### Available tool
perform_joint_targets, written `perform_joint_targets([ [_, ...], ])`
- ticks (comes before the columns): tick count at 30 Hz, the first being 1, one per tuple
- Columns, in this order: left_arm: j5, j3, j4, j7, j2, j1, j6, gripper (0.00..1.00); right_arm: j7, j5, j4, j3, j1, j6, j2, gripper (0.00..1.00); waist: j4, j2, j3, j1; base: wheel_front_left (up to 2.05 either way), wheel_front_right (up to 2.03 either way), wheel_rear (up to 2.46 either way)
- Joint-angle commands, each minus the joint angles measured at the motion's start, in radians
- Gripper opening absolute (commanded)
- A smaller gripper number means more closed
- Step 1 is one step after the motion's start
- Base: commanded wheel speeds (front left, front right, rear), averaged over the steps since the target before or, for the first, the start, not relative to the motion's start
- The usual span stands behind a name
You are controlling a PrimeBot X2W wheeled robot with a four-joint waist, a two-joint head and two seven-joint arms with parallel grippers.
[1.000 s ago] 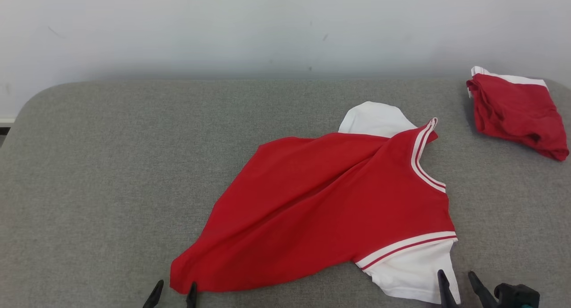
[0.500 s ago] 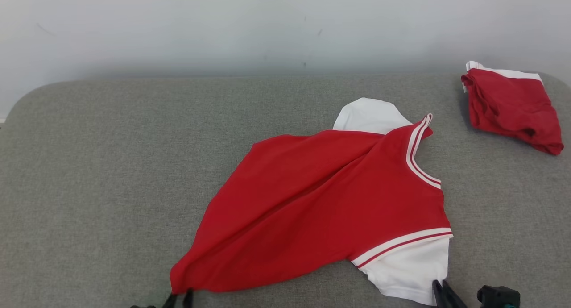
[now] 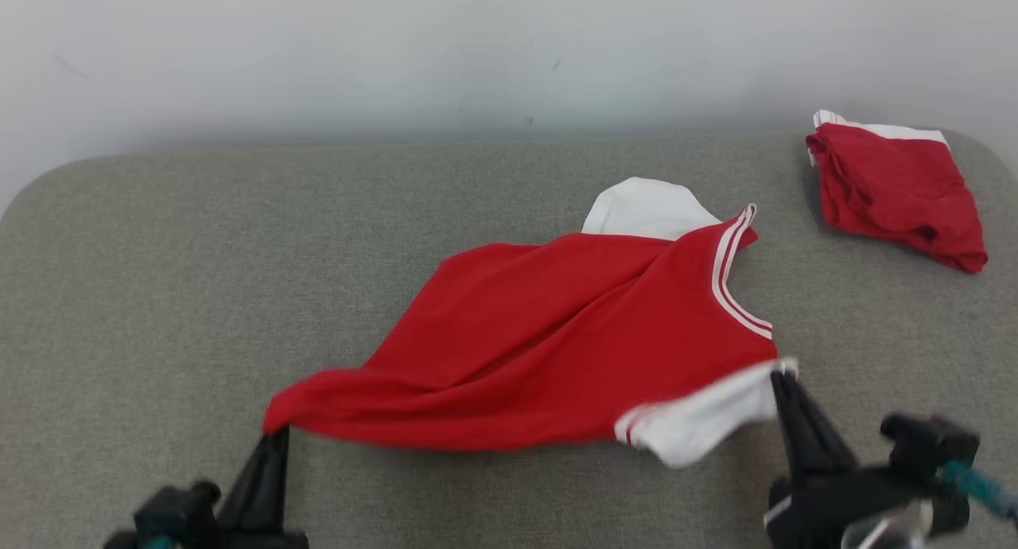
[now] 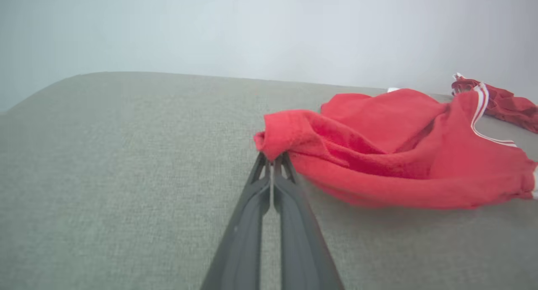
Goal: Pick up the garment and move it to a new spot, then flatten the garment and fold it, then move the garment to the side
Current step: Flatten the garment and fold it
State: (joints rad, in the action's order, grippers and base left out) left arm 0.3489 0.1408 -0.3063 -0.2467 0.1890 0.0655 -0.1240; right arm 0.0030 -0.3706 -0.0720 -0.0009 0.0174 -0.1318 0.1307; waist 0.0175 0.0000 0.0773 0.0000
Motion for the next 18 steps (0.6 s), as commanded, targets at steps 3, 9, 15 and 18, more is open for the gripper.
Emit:
perform_joint_targets([
  [3,0.015,0.003,0.088,0.06,0.041,0.087,-0.004,0.0,0.039,-0.023,0.064,0.008,-0.113,0.002,0.037,0.0,-0.013,0.0,0.028,0.0,0.0,0.0,0.0],
  [9,0.092,0.071,0.188,0.261,0.185,0.358,-0.005,0.0,0.099,-0.055,0.068,0.006,-0.465,0.002,0.101,0.0,-0.036,0.0,0.139,0.0,0.0,0.0,0.0],
  [15,0.29,0.141,0.135,0.447,0.291,0.726,-0.005,0.0,0.166,-0.057,-0.078,0.032,-0.899,0.002,0.132,0.0,-0.039,0.0,0.281,0.0,0.0,0.0,0.0],
  [18,0.356,0.126,0.045,0.52,0.306,0.922,-0.005,0.0,0.202,-0.06,-0.182,0.041,-1.125,0.002,0.127,0.0,-0.034,0.0,0.349,0.0,0.0,0.0,0.0],
])
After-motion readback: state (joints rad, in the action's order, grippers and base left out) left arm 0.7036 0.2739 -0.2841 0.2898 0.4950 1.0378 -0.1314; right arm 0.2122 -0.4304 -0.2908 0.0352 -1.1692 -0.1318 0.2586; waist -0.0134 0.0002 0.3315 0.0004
